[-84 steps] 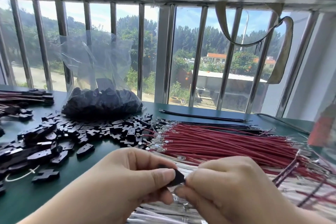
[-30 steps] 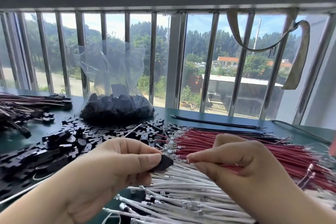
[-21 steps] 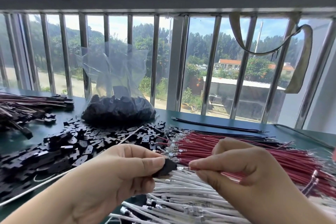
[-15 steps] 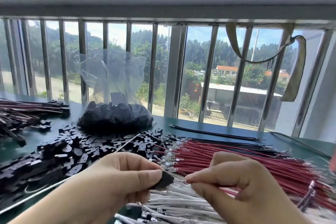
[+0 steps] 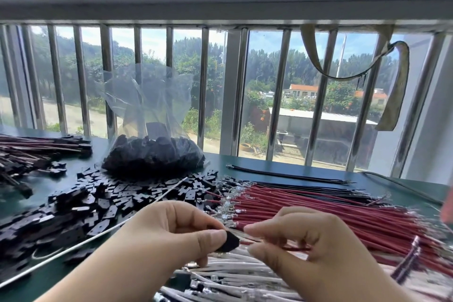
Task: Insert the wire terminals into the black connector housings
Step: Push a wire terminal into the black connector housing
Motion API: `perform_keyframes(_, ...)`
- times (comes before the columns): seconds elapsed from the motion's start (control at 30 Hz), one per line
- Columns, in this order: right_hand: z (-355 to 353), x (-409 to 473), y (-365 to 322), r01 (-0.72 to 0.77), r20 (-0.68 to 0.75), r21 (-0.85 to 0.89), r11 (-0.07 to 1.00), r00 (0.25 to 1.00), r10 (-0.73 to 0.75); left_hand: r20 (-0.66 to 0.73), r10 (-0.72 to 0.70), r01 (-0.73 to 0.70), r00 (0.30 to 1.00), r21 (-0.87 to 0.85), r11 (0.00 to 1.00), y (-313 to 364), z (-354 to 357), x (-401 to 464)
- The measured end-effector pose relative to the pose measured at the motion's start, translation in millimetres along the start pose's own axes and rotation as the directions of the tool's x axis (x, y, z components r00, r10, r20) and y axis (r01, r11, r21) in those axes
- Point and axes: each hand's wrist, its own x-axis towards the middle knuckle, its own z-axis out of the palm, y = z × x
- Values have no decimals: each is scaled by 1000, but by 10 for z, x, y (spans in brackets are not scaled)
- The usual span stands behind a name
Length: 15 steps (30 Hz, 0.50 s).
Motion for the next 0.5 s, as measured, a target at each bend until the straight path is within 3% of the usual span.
perform_keyframes(0.13,12,6,14,15,-2,-82,996,1000,-15,-39,-17,20,999,69,997,43,17,-35)
perform_keyframes(0.33,15,-35,55,90,3,-134,987,996,-90,32,10,-10,999,-19,1000,26,80,-39)
perform_keyframes(0.4,-43,4,34,76,185,-180,981,982,-42,88,-24,22,996,21,1000,-12,73,-25)
perform_keyframes(0.47,-198,119,1,-43,482,-181,983,867,127,176,-45,39,983,39,998,1,79,-45)
perform_keyframes(0.5,-297,223,38,-99,535,-205,974,822,196,220,-49,39,974,50,998,17,98,-51)
